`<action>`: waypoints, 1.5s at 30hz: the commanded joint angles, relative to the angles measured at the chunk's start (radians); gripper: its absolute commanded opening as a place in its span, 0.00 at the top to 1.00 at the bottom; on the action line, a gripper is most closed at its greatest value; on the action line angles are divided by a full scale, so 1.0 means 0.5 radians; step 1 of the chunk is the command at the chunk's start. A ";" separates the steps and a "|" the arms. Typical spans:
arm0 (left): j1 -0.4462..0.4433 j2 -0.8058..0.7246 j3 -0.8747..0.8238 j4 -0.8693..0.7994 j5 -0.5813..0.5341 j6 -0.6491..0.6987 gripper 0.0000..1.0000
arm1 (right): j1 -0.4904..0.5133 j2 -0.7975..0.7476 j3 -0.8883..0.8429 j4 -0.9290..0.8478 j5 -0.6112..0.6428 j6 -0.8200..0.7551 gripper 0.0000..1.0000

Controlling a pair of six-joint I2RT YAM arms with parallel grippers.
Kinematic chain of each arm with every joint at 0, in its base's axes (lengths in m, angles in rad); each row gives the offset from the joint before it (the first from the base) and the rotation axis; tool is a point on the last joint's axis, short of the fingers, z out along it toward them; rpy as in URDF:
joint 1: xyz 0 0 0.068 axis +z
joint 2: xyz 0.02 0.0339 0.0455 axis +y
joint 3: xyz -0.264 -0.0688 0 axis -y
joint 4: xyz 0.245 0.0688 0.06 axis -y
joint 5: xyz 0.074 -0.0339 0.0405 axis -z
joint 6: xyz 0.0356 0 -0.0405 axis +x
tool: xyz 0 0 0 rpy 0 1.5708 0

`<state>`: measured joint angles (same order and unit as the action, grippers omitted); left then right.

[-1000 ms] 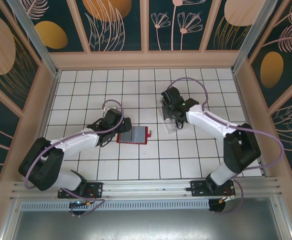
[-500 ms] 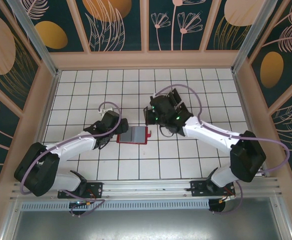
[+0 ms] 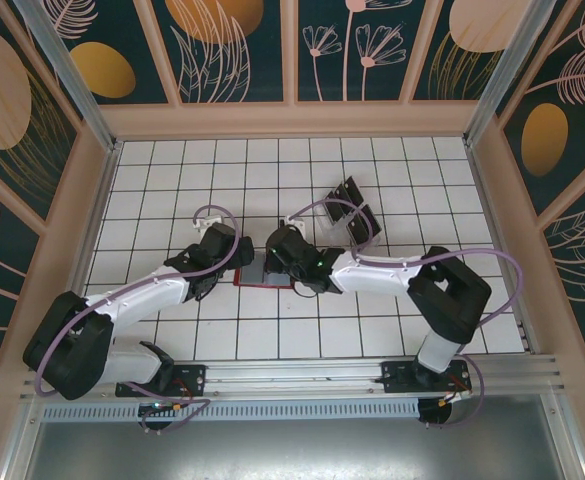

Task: Put the credit cards into the card holder
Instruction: Move the card holder to the center of the table.

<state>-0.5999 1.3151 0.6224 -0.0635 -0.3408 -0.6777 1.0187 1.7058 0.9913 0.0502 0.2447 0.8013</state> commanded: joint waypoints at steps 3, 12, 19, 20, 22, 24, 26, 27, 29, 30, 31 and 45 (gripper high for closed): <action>0.022 -0.017 -0.018 -0.005 -0.007 -0.004 0.01 | 0.049 0.095 -0.016 0.100 0.140 0.131 1.00; 0.026 -0.011 -0.017 -0.001 -0.007 -0.007 0.01 | 0.088 0.120 -0.094 0.098 0.176 0.189 1.00; 0.025 -0.023 -0.022 -0.022 -0.006 -0.013 0.02 | 0.087 0.120 -0.178 0.088 0.144 0.164 1.00; 0.026 -0.029 -0.027 -0.028 -0.005 -0.014 0.01 | 0.085 0.117 -0.184 0.072 0.147 0.143 1.00; 0.027 -0.038 -0.033 -0.035 -0.005 -0.015 0.01 | 0.066 0.096 -0.199 0.053 0.138 0.106 1.00; 0.030 -0.046 -0.039 -0.046 0.000 -0.011 0.01 | 0.039 0.065 -0.224 0.038 0.123 0.059 1.00; 0.026 -0.050 -0.039 -0.051 0.012 -0.008 0.01 | 0.006 0.038 -0.246 0.026 0.105 0.026 1.00; 0.027 -0.050 -0.044 -0.055 0.015 -0.001 0.01 | -0.008 0.022 -0.254 0.021 0.099 0.009 1.00; 0.025 -0.046 -0.045 -0.060 0.030 0.018 0.02 | -0.039 0.004 -0.270 0.008 0.081 -0.023 1.00; 0.027 -0.040 -0.039 -0.065 0.039 0.029 0.01 | -0.049 -0.003 -0.271 0.003 0.076 -0.035 1.00; 0.025 -0.030 -0.036 -0.072 0.050 0.044 0.02 | -0.060 -0.004 -0.271 0.000 0.069 -0.046 1.00; 0.025 0.168 0.091 -0.198 0.195 0.273 0.02 | -0.145 -0.242 -0.357 0.351 -0.251 -0.187 1.00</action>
<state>-0.5938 1.3777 0.6292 -0.1272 -0.2581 -0.5915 0.9527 1.6527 0.8352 0.1543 0.1516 0.7311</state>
